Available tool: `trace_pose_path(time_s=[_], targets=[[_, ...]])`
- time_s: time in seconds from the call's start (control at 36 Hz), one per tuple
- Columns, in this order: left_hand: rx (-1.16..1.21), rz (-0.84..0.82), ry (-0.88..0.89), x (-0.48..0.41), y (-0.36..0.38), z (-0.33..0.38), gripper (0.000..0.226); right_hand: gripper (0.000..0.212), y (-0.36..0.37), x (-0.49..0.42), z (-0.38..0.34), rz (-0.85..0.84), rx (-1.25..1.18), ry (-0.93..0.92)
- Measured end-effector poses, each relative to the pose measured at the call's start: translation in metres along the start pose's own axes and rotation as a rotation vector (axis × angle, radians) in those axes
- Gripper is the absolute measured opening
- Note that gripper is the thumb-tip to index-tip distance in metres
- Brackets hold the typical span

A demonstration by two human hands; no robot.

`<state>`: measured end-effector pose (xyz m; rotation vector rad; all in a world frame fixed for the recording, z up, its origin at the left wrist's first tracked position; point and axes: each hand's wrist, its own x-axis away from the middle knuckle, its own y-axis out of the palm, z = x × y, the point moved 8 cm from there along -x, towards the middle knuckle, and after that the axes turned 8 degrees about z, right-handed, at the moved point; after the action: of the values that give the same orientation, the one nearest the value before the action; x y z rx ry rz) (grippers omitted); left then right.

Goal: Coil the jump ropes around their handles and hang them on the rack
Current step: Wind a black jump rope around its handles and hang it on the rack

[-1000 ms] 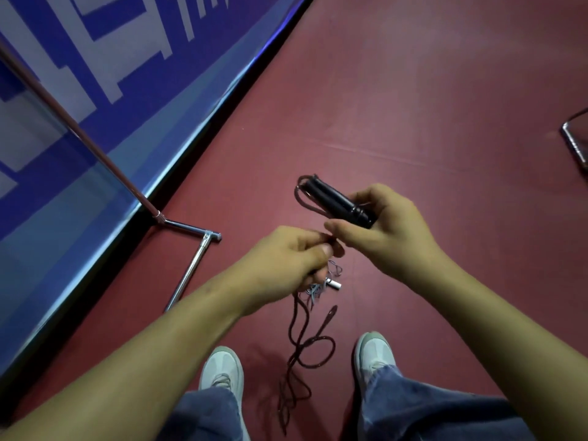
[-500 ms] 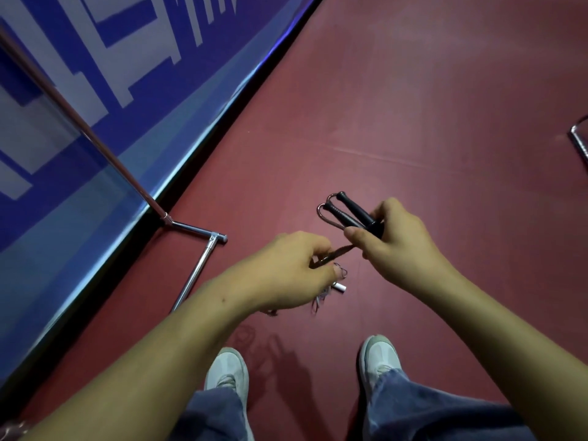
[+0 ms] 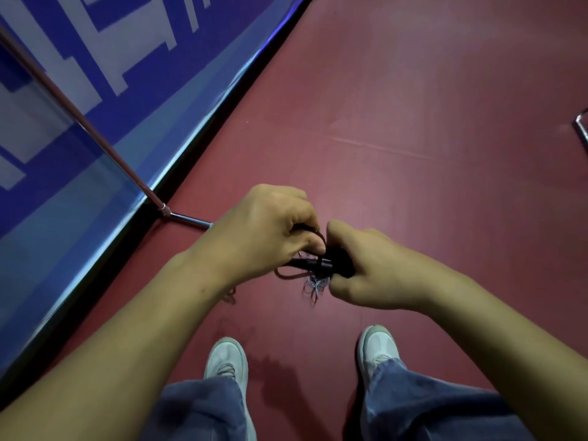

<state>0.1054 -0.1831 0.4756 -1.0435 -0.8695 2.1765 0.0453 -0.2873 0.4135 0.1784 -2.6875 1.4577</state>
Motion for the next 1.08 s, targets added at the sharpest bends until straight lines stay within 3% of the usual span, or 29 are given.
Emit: trace_pose_path(time_s=[0.14, 0.36, 0.5, 0.56, 0.64, 0.75, 0.81, 0.86, 0.94, 1.08], targets=[[0.036, -0.005, -0.012, -0.002, 0.001, 0.003, 0.017, 0.032, 0.007, 0.0, -0.009, -0.027, -0.116, -0.104], [0.304, 0.105, -0.395, -0.004, -0.017, -0.022, 0.016, 0.031, -0.015, 0.002, -0.021, 0.111, -0.368, -0.098], [0.508, -0.046, -0.56, 0.002, -0.01, -0.038, 0.027, 0.038, -0.013, 0.014, -0.043, 0.144, -0.319, -0.122], [0.656, -0.183, -0.622, 0.013, 0.004, -0.049, 0.033, 0.042, -0.014, 0.016, -0.051, 0.15, -0.285, -0.129], [0.963, -0.392, -0.729, 0.035, 0.028, -0.055, 0.045, 0.051, -0.015, 0.019, -0.054, 0.11, -0.433, -0.097], [1.117, -0.351, -0.784, 0.042, 0.042, -0.046, 0.006, 0.071, -0.029, 0.015, -0.043, 0.172, -0.659, 0.013], [1.15, -0.322, -0.836, 0.045, 0.05, -0.036, 0.014, 0.078, -0.039, 0.011, -0.032, 0.262, -0.717, 0.053], [1.082, -0.318, -0.822, 0.044, 0.053, -0.026, 0.028, 0.074, -0.048, 0.008, -0.022, 0.355, -0.733, 0.072], [0.891, -0.358, -0.742, 0.04, 0.055, -0.009, 0.053, 0.046, -0.05, 0.003, -0.005, 0.442, -0.682, 0.113], [0.524, -0.427, -0.658, 0.042, 0.056, -0.004, 0.034, 0.044, -0.048, -0.001, 0.025, 0.483, -0.314, 0.238]])
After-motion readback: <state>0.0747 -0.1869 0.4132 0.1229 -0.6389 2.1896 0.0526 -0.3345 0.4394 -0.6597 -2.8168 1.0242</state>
